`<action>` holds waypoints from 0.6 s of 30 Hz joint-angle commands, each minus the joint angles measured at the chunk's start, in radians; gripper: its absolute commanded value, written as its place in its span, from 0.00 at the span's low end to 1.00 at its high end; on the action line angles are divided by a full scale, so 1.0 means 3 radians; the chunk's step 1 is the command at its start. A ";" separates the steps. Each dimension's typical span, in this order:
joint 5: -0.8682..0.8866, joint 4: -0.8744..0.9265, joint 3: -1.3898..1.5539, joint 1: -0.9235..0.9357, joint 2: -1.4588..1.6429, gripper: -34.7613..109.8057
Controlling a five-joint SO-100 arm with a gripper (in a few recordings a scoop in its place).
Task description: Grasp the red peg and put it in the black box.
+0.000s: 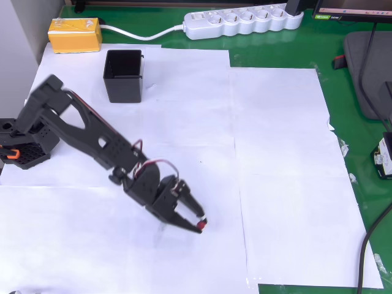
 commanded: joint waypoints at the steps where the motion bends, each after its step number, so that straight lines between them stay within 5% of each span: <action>1: 0.0092 0.0915 0.0808 -0.0051 -0.0670 0.24; 18: 0.0782 0.3779 0.1698 -0.1432 -0.1948 0.24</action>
